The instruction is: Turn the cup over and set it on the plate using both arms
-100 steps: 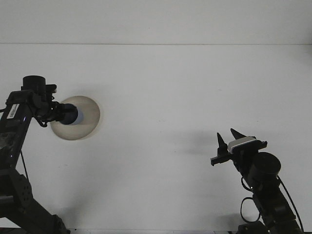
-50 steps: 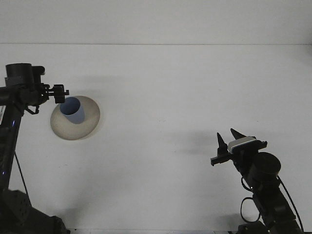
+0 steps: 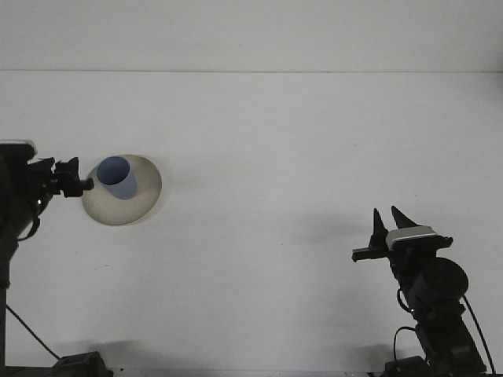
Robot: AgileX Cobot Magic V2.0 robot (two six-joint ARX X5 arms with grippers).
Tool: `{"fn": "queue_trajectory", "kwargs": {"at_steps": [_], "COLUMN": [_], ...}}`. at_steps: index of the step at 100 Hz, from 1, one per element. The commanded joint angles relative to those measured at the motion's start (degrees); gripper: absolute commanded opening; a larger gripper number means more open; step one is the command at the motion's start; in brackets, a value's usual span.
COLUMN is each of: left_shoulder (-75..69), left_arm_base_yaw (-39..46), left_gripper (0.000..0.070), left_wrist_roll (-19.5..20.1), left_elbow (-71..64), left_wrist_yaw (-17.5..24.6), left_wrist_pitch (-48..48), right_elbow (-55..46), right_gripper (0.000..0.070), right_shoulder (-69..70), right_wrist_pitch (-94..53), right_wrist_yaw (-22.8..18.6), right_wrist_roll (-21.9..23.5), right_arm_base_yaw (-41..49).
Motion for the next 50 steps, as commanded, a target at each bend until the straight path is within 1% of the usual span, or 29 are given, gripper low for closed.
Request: {"fn": "queue_trajectory", "kwargs": {"at_steps": [1, 3, 6, 14, 23, 29, 35, 50], "left_shoulder": [-5.1, -6.9, -9.5, -16.0, -21.9, -24.5, -25.9, -26.2], "left_arm_base_yaw": [0.1, 0.1, 0.1, 0.1, 0.1, 0.1, 0.1, 0.0], "left_gripper": [0.0053, 0.0000, 0.0016, 0.0015, 0.0015, 0.0014, 0.0013, 0.0014], "left_wrist_roll": [0.2, 0.2, 0.1, -0.3, -1.2, -1.9, -2.3, -6.1], "left_elbow": [-10.6, -13.8, -18.3, -29.4, -38.4, -42.1, -43.6, -43.8], "left_wrist_yaw": [0.3, 0.3, 0.3, 0.2, 0.2, 0.2, 0.2, 0.2], "left_wrist_pitch": [8.4, 11.1, 15.1, 25.4, 33.7, 36.3, 36.3, 36.6], "right_elbow": [0.3, 0.3, 0.3, 0.3, 0.3, 0.3, 0.3, 0.3], "right_gripper": [0.0000, 0.0000, 0.0000, 0.0000, 0.0000, 0.0000, 0.0000, 0.0000], "right_shoulder": [-0.5, -0.8, -1.1, -1.9, -2.2, -2.2, -2.1, -2.1], "right_wrist_pitch": [1.1, 1.4, 2.1, 5.0, 8.0, 9.1, 9.7, 9.8], "right_wrist_yaw": [0.2, 0.2, 0.2, 0.2, 0.2, 0.4, 0.3, 0.3], "right_wrist_roll": [1.2, 1.2, 1.2, 1.2, 1.4, 1.2, 1.1, 1.1], "right_arm_base_yaw": [-0.5, -0.7, -0.9, -1.5, -1.9, -2.0, -2.0, -2.0]}}
